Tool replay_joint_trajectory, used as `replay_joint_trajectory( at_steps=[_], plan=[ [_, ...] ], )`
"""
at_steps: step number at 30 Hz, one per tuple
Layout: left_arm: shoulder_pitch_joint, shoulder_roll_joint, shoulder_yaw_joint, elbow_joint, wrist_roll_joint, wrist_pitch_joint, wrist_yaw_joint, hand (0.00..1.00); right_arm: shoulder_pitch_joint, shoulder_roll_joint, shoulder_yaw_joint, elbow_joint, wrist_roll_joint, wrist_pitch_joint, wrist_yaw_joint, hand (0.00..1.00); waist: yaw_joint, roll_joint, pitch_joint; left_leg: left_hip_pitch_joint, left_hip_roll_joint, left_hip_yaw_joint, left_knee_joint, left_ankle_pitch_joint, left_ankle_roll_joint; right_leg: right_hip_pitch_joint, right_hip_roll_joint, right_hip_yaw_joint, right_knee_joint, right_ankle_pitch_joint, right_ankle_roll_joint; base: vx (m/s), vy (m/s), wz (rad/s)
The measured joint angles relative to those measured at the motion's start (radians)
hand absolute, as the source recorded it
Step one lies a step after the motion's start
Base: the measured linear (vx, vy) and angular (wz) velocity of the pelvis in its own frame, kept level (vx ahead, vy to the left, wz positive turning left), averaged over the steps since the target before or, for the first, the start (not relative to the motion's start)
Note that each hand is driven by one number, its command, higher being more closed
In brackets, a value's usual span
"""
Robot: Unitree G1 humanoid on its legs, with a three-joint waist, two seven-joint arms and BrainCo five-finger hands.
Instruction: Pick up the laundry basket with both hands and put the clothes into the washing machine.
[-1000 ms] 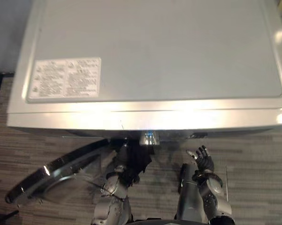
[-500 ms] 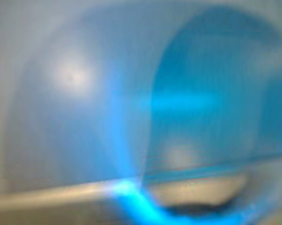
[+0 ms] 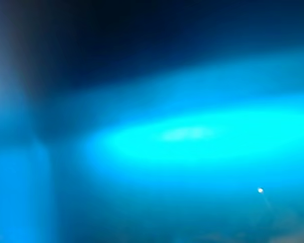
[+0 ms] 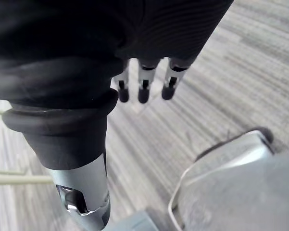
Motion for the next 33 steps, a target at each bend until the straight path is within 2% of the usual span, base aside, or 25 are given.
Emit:
replay_joint_trajectory(
  at_steps=[1, 2, 3, 5, 6, 7, 8, 9, 11, 12, 14, 15, 17, 19, 20, 22, 24, 25, 26, 27, 28, 30, 31, 32, 33],
  plan=[
    [0.000, 0.013, 0.010, -0.054, 0.043, -0.031, 0.047, 1.00, 0.020, 0.000, -0.003, -0.012, 0.000, 0.000, 0.010, 0.00, -0.009, 0.000, 0.000, -0.010, 0.000, 0.000, 0.002, 0.017, 0.011, -0.010, 0.000, 0.002, -0.001, 0.014, 0.000, -0.15, 0.000, -0.10],
    [0.000, 0.018, 0.012, -0.091, 0.093, -0.045, 0.092, 0.00, 0.037, -0.001, -0.003, -0.023, 0.000, -0.002, 0.016, 0.00, -0.014, 0.000, 0.000, -0.016, 0.000, -0.001, 0.003, 0.023, 0.016, -0.013, 0.001, 0.002, -0.004, 0.022, 0.004, -0.08, 0.011, -0.09],
    [0.000, 0.018, 0.012, -0.108, 0.179, -0.038, 0.154, 0.00, 0.046, -0.001, -0.002, -0.026, 0.000, -0.006, 0.015, 0.00, -0.017, 0.000, 0.000, -0.018, 0.000, -0.001, 0.003, 0.024, 0.017, -0.012, 0.002, 0.001, -0.009, 0.028, 0.008, -0.05, 0.014, -0.09],
    [0.003, 0.018, 0.010, -0.132, 0.453, 0.008, 0.343, 0.00, 0.083, -0.007, 0.010, -0.043, -0.001, -0.026, 0.012, 0.00, -0.020, 0.000, 0.000, -0.021, 0.001, -0.003, 0.003, 0.034, 0.034, -0.011, 0.002, -0.002, -0.016, 0.038, 0.018, -0.03, 0.005, -0.07],
    [0.010, 0.026, -0.015, -0.136, 0.641, 0.096, 0.447, 0.00, 0.092, -0.021, 0.036, -0.040, -0.001, -0.043, 0.005, 0.00, -0.020, 0.000, 0.000, -0.023, 0.001, -0.006, 0.003, 0.038, 0.038, -0.011, 0.002, -0.004, -0.015, 0.042, 0.024, 0.00, 0.000, 0.00],
    [0.010, 0.034, -0.035, -0.137, 0.715, 0.136, 0.475, 0.00, 0.094, -0.027, 0.048, -0.038, 0.000, -0.054, 0.003, 0.00, -0.019, 0.000, 0.000, -0.024, 0.000, -0.007, 0.003, 0.039, 0.039, -0.011, 0.003, -0.006, -0.015, 0.044, 0.027, 0.00, 0.000, 0.00],
    [0.010, 0.043, -0.069, -0.136, 0.859, 0.206, 0.490, 0.00, 0.091, -0.042, 0.072, -0.033, 0.009, -0.079, 0.000, 0.00, -0.019, 0.001, 0.000, -0.027, 0.000, -0.012, 0.003, 0.043, 0.038, -0.010, 0.003, -0.011, -0.013, 0.044, 0.028, 0.00, 0.000, 0.00],
    [0.010, 0.059, -0.110, -0.136, 0.973, 0.246, 0.486, 0.00, 0.089, -0.054, 0.094, -0.032, 0.026, -0.104, -0.003, 0.00, -0.019, 0.001, 0.001, -0.032, 0.000, -0.020, 0.002, 0.048, 0.036, -0.010, 0.003, -0.017, -0.011, 0.044, 0.028, -0.01, -0.030, 0.04],
    [0.009, 0.077, -0.158, -0.133, 1.092, 0.285, 0.472, 0.00, 0.081, -0.060, 0.113, -0.025, 0.040, -0.132, -0.004, 0.00, -0.020, 0.002, 0.001, -0.039, -0.001, -0.030, -0.002, 0.053, 0.034, -0.009, 0.003, -0.026, -0.011, 0.044, 0.027, -0.01, -0.027, 0.08],
    [-0.002, 0.077, -0.185, -0.106, 1.211, 0.317, 0.423, 0.00, 0.070, -0.060, 0.119, -0.017, 0.072, -0.152, -0.003, 0.00, -0.018, 0.004, 0.002, -0.041, -0.004, -0.034, -0.010, 0.057, 0.027, -0.008, 0.001, -0.031, -0.012, 0.043, 0.025, -0.01, -0.033, 0.10],
    [-0.027, 0.067, -0.189, -0.042, 1.297, 0.338, 0.368, 0.00, 0.060, -0.061, 0.133, 0.005, 0.098, -0.170, 0.002, 0.00, -0.017, 0.004, 0.002, -0.042, -0.007, -0.038, -0.017, 0.063, 0.024, -0.007, 0.000, -0.037, -0.013, 0.041, 0.022, -0.01, -0.033, 0.12],
    [-0.047, 0.037, -0.175, 0.020, 1.353, 0.373, 0.289, 0.00, 0.056, -0.058, 0.140, 0.022, 0.114, -0.170, 0.010, 0.00, -0.017, 0.004, 0.002, -0.043, -0.016, -0.042, -0.030, 0.071, 0.016, -0.005, -0.004, -0.040, -0.016, 0.039, 0.019, -0.01, -0.032, 0.15],
    [-0.064, 0.007, -0.135, 0.087, 1.397, 0.415, 0.203, 0.00, 0.055, -0.057, 0.162, 0.032, 0.119, -0.169, 0.013, 0.00, -0.017, 0.004, 0.003, -0.043, -0.019, -0.045, -0.040, 0.078, 0.012, -0.003, -0.006, -0.047, -0.021, 0.039, 0.018, -0.01, -0.030, 0.11],
    [-0.065, -0.027, -0.098, 0.152, 1.454, 0.451, 0.150, 0.00, 0.054, -0.061, 0.170, 0.032, 0.138, -0.169, 0.016, 0.00, -0.021, 0.003, 0.003, -0.047, -0.017, -0.051, -0.040, 0.078, 0.011, 0.000, -0.003, -0.051, -0.025, 0.039, 0.018, 0.00, 0.000, 0.00],
    [-0.065, -0.034, -0.096, 0.174, 1.466, 0.457, 0.139, 0.00, 0.053, -0.060, 0.174, 0.032, 0.141, -0.169, 0.017, 0.00, -0.024, 0.002, 0.003, -0.047, -0.016, -0.053, -0.040, 0.078, 0.011, 0.003, -0.001, -0.052, -0.028, 0.039, 0.018, -0.01, -0.004, -0.06],
    [-0.058, -0.056, -0.090, 0.219, 1.573, 0.466, 0.051, 0.00, 0.053, -0.059, 0.177, 0.030, 0.144, -0.168, 0.037, 0.00, -0.028, 0.001, 0.004, -0.048, -0.014, -0.054, -0.040, 0.078, 0.011, 0.007, 0.002, -0.053, -0.038, 0.043, 0.020, -0.01, 0.009, -0.07],
    [-0.041, -0.087, -0.074, 0.229, 1.628, 0.446, -0.022, 0.00, 0.038, -0.057, 0.183, 0.027, 0.144, -0.163, 0.039, 0.00, -0.039, -0.001, 0.005, -0.048, -0.014, -0.054, -0.040, 0.077, 0.012, 0.011, 0.003, -0.053, -0.048, 0.048, 0.023, -0.02, 0.020, -0.05],
    [-0.028, -0.116, -0.034, 0.237, 1.633, 0.421, -0.067, 0.00, 0.027, -0.052, 0.183, 0.024, 0.144, -0.160, 0.039, 0.00, -0.043, -0.001, 0.005, -0.048, -0.014, -0.053, -0.041, 0.076, 0.013, 0.013, 0.003, -0.053, -0.052, 0.048, 0.024, -0.02, 0.018, -0.04],
    [-0.019, -0.137, 0.009, 0.240, 1.629, 0.410, -0.084, 0.00, 0.023, -0.050, 0.183, 0.020, 0.144, -0.160, 0.039, 0.00, -0.044, -0.001, 0.005, -0.048, -0.014, -0.053, -0.041, 0.075, 0.014, 0.013, 0.003, -0.053, -0.055, 0.048, 0.024, -0.02, 0.016, -0.04],
    [-0.012, -0.183, 0.099, 0.268, 1.532, 0.393, -0.097, 0.00, 0.016, -0.043, 0.181, 0.005, 0.144, -0.149, 0.039, 0.00, -0.045, -0.001, 0.005, -0.047, -0.015, -0.053, -0.043, 0.075, 0.014, 0.015, 0.003, -0.054, -0.059, 0.048, 0.025, 0.00, 0.000, 0.00],
    [-0.012, -0.201, 0.141, 0.283, 1.477, 0.391, -0.101, 0.00, 0.015, -0.039, 0.181, -0.003, 0.143, -0.142, 0.040, 0.00, -0.047, -0.001, 0.005, -0.047, -0.015, -0.053, -0.044, 0.075, 0.014, 0.016, 0.003, -0.054, -0.060, 0.048, 0.025, 0.00, 0.000, 0.00],
    [-0.004, -0.226, 0.243, 0.318, 1.182, 0.379, -0.094, 0.00, 0.015, -0.029, 0.179, -0.027, 0.142, -0.121, 0.041, 0.00, -0.049, -0.002, 0.005, -0.046, -0.018, -0.053, -0.047, 0.076, 0.014, 0.017, 0.002, -0.055, -0.060, 0.051, 0.027, -0.02, -0.003, 0.04],
    [0.001, -0.225, 0.249, 0.318, 1.104, 0.367, -0.085, 0.00, 0.015, -0.025, 0.176, -0.029, 0.142, -0.118, 0.042, 0.00, -0.049, -0.002, 0.005, -0.045, -0.020, -0.053, -0.049, 0.076, 0.014, 0.018, 0.001, -0.055, -0.060, 0.054, 0.026, -0.01, -0.008, 0.12],
    [0.020, -0.218, 0.282, 0.314, 0.888, 0.319, -0.064, 0.00, 0.015, -0.007, 0.166, -0.034, 0.141, -0.111, 0.044, 0.00, -0.048, -0.002, 0.005, -0.042, -0.029, -0.054, -0.060, 0.081, 0.012, 0.021, -0.007, -0.058, -0.062, 0.054, 0.026, -0.01, -0.012, 0.16],
    [0.028, -0.217, 0.283, 0.313, 0.818, 0.301, -0.057, 0.00, 0.015, -0.003, 0.162, -0.034, 0.141, -0.110, 0.044, 0.00, -0.048, -0.002, 0.005, -0.040, -0.036, -0.055, -0.066, 0.086, 0.012, 0.022, -0.012, -0.060, -0.061, 0.054, 0.026, 0.00, -0.016, 0.19]
  ],
)
